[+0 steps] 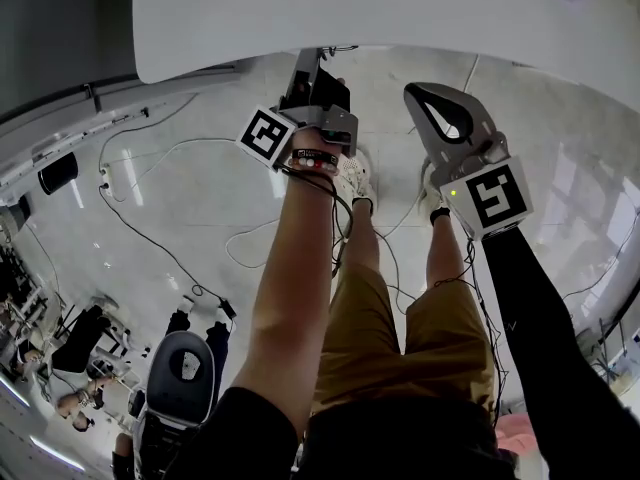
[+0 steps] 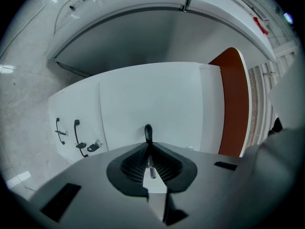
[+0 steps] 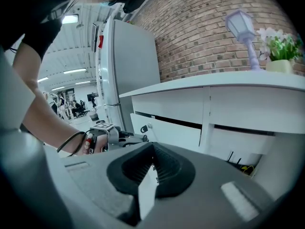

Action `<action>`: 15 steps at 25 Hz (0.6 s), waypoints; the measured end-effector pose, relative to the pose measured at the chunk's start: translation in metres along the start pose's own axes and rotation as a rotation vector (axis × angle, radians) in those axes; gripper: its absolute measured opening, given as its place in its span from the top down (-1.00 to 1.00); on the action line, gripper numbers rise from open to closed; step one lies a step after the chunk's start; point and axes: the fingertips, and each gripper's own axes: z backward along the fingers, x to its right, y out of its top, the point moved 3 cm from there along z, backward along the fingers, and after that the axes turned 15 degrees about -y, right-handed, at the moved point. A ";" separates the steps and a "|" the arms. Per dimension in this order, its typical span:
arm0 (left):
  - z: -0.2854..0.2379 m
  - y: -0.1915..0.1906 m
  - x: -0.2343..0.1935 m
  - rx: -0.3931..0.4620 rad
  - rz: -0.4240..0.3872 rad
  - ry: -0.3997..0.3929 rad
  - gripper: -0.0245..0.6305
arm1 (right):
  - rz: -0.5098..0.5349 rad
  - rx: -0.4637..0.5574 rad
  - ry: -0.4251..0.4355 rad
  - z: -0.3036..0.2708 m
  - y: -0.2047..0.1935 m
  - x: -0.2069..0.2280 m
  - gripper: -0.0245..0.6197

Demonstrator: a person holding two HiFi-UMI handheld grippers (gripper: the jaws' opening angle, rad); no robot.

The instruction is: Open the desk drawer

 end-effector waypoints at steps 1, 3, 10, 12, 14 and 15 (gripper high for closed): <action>0.004 0.000 0.001 -0.003 -0.001 0.007 0.84 | 0.000 0.000 0.002 0.002 0.000 -0.002 0.92; 0.007 0.001 0.004 -0.013 -0.006 0.012 0.83 | -0.001 0.000 0.006 0.003 0.002 -0.006 0.92; 0.016 -0.004 0.005 -0.023 -0.001 0.017 0.83 | -0.006 0.010 0.015 -0.001 0.005 -0.007 0.92; 0.018 -0.005 0.004 -0.027 0.004 0.018 0.83 | -0.009 0.014 0.015 -0.003 0.007 -0.006 0.92; 0.020 -0.006 0.003 -0.030 0.007 0.024 0.83 | -0.015 0.014 0.011 -0.005 0.007 -0.005 0.92; 0.021 -0.006 0.002 -0.031 0.008 0.030 0.83 | -0.018 0.013 0.010 -0.006 0.007 -0.005 0.92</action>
